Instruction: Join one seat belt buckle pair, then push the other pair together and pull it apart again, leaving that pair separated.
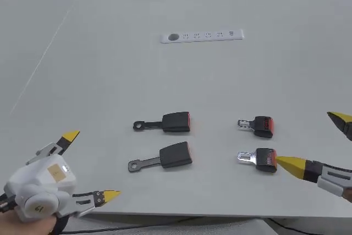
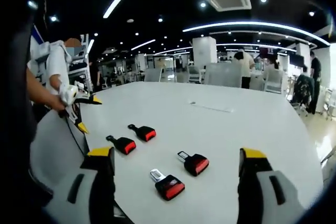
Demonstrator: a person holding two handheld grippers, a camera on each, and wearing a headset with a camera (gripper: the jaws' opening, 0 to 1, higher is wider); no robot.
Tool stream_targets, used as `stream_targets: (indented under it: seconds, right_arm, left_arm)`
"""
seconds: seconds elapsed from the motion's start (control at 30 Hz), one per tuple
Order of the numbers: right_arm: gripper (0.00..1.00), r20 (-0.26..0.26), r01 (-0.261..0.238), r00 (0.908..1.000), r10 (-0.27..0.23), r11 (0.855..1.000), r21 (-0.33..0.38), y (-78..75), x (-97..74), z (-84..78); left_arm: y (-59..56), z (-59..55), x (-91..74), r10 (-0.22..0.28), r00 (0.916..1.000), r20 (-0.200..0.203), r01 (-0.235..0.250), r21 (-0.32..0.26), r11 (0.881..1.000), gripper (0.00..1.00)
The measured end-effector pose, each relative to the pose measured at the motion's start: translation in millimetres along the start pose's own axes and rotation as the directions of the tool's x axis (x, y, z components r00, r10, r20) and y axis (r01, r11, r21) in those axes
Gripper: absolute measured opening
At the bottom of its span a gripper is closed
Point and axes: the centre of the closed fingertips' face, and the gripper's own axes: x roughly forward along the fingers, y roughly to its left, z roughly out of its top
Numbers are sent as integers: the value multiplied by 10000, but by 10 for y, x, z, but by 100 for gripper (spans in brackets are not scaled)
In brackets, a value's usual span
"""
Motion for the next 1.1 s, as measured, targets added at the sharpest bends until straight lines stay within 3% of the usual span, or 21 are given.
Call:
stream_targets:
  seconds: [0.07, 0.13, 0.27, 0.3, 0.33, 0.37, 0.43, 0.63, 0.73, 1.0, 1.1]
  right_arm:
    - [100, 63, 32, 10000, -32, 10000, -19, -2, 3, 14]
    - [99, -353, -33, 9994, 22, 9995, -307, -2, 2, -51]
    - [95, -159, -32, 9999, 32, 10000, -31, 33, 16, -36]
    - [95, -275, -141, 9995, 137, 9998, -140, 61, 19, -65]
    - [96, -1006, -496, 9939, 460, 9982, -335, 135, 5, -199]
    - [95, -715, -465, 9966, 419, 9969, -635, 147, 20, -158]
    - [94, -691, -549, 9963, 507, 9966, -608, 172, 23, -148]
    - [99, -1079, -474, 9933, 404, 9969, -631, 165, 38, -182]
    - [97, -993, -344, 9949, 159, 9818, -1869, 115, 26, -147]
    - [100, -1597, -270, 9871, -111, 9719, -2339, 52, 19, -250]
    - [100, -1689, -95, 9848, -410, 9577, -2877, -30, -3, -283]
  left_arm:
    - [4, -8, 0, 8, 10000, -23, -8, -15, 10000, 100]
    - [8, -11, -1, 27, 10000, -28, -27, -23, 10000, 100]
    - [5, -12, -1, 27, 10000, -38, -27, 3, 10000, 100]
    - [5, -9, -1, 24, 10000, -33, -24, -21, 10000, 100]
    - [4, -10, -2, 23, 10000, -36, -24, -25, 10000, 100]
    - [5, -8, -3, 27, 10000, -38, -27, -14, 10000, 100]
    - [4, 1, -4, 24, 10000, -2, -24, -15, 10000, 100]
    - [-2, 20, -9, -17, 10000, 87, 18, -91, 10000, 100]
    - [-11, 42, -11, -61, 9998, 182, 62, -78, 10000, 100]
    - [-24, 46, -11, -134, 9996, 233, 137, -116, 9998, 100]
    - [-19, 46, -13, -132, 9996, 249, 134, -115, 9998, 100]
